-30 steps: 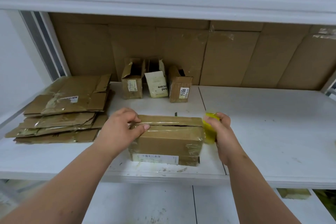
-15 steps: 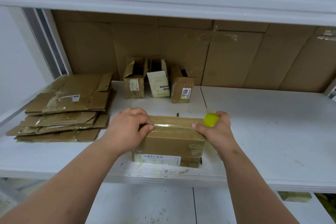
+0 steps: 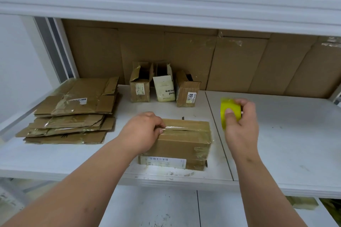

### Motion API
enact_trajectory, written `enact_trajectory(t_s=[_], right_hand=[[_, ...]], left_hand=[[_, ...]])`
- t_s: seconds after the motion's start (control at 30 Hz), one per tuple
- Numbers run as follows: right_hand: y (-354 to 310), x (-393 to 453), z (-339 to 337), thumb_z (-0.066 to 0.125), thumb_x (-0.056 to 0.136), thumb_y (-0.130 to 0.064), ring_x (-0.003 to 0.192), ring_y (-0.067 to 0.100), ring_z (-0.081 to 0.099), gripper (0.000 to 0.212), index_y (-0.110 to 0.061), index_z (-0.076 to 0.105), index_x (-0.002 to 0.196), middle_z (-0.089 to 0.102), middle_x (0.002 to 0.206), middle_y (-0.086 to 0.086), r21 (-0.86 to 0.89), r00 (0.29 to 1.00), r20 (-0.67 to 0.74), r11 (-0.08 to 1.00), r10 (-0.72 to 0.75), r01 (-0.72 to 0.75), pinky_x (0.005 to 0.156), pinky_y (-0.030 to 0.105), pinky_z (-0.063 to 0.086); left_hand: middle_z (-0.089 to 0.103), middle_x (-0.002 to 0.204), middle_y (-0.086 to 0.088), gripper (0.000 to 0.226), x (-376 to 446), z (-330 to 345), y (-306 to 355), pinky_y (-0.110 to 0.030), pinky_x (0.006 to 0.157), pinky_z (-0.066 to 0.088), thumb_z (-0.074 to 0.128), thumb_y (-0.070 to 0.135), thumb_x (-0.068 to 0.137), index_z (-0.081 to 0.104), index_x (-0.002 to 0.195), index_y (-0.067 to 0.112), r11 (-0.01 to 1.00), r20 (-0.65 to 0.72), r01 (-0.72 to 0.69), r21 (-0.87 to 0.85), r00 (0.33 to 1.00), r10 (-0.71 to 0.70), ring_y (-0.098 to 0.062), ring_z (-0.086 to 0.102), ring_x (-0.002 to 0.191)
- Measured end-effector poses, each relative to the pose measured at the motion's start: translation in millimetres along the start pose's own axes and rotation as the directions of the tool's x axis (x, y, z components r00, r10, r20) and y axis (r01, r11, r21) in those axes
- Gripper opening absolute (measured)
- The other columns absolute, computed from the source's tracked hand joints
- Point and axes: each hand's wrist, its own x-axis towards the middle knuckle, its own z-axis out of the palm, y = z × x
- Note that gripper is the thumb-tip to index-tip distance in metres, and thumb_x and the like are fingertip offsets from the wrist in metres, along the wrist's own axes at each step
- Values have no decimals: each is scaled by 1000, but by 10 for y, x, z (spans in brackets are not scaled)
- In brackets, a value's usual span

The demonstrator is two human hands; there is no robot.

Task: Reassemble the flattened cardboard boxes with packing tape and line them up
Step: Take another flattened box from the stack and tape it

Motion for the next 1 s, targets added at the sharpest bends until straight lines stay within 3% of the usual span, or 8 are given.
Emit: enact_trajectory(t_s=[0.13, 0.2, 0.33, 0.5, 0.6, 0.7, 0.9, 1.0], right_hand=[[-368, -77, -54, 55, 94, -27, 88, 1, 53, 21, -40, 48, 109, 56, 102, -18, 91, 970, 166, 982, -178, 165, 76, 25, 43], [-473, -119, -11, 58, 96, -19, 89, -4, 52, 26, -41, 49, 108, 54, 102, -25, 101, 933, 303, 980, -195, 172, 74, 25, 43], [-619, -183, 186, 57, 97, -19, 98, 7, 51, 29, -45, 47, 107, 55, 112, -18, -24, 835, 528, 980, -157, 199, 77, 28, 40], [-681, -273, 421, 54, 99, -27, 109, 17, 49, 26, -44, 50, 117, 53, 129, -16, -194, 740, 665, 932, -105, 306, 84, 31, 40], [-693, -309, 494, 54, 98, -26, 103, 8, 43, 25, -42, 52, 118, 53, 130, -16, -219, 718, 682, 899, -137, 379, 89, 33, 38], [-713, -308, 496, 54, 99, -24, 91, -9, 23, 27, -43, 55, 118, 51, 132, -21, -200, 698, 699, 893, -159, 404, 90, 27, 28], [-746, -289, 436, 54, 99, -23, 86, -12, 21, 35, -44, 55, 127, 50, 138, -19, -198, 662, 731, 877, -166, 438, 88, 23, 21], [-724, -248, 416, 53, 100, -32, 118, 1, 36, 46, -48, 43, 141, 49, 144, -16, -230, 634, 755, 835, -171, 499, 91, 21, 21]], left_hand=[[63, 117, 11, 23, 5, -25, 38, -23, 89, 43, 54, 31, 100, 67, 119, 31, 999, 37, 51, -15, 998, -50, -12, 56, 108], [66, 111, 12, 21, 4, -103, 23, -27, 87, 45, 49, 33, 102, 69, 110, 31, 971, 116, 142, -192, 986, -121, -13, 59, 104], [70, 105, 0, 28, -75, -243, -6, -34, 97, 44, 38, 42, 104, 61, 111, 27, 602, 210, 281, -748, 960, -187, -22, 63, 106], [54, 114, 2, 43, -107, -263, -25, -36, 102, 45, 53, 62, 84, 55, 111, 29, 324, 148, 194, -926, 976, -161, -17, 59, 111], [58, 111, -4, 35, -138, -242, -2, -29, 84, 46, 74, 36, 77, 57, 105, 26, 378, 113, 140, -915, 989, -92, -18, 54, 101], [66, 106, -10, 17, -146, -187, 15, -32, 83, 49, 74, 10, 86, 64, 98, 16, 471, 34, 113, -875, 984, -173, -20, 61, 98], [72, 93, -4, 12, -147, -138, -59, -42, 82, 47, 73, 22, 85, 71, 74, 25, 469, -38, 71, -880, 975, -219, -16, 58, 82], [69, 100, -19, 9, -160, -152, -58, -54, 97, 49, 72, 26, 84, 72, 75, 24, 406, -18, 89, -910, 967, -254, -29, 62, 89]])
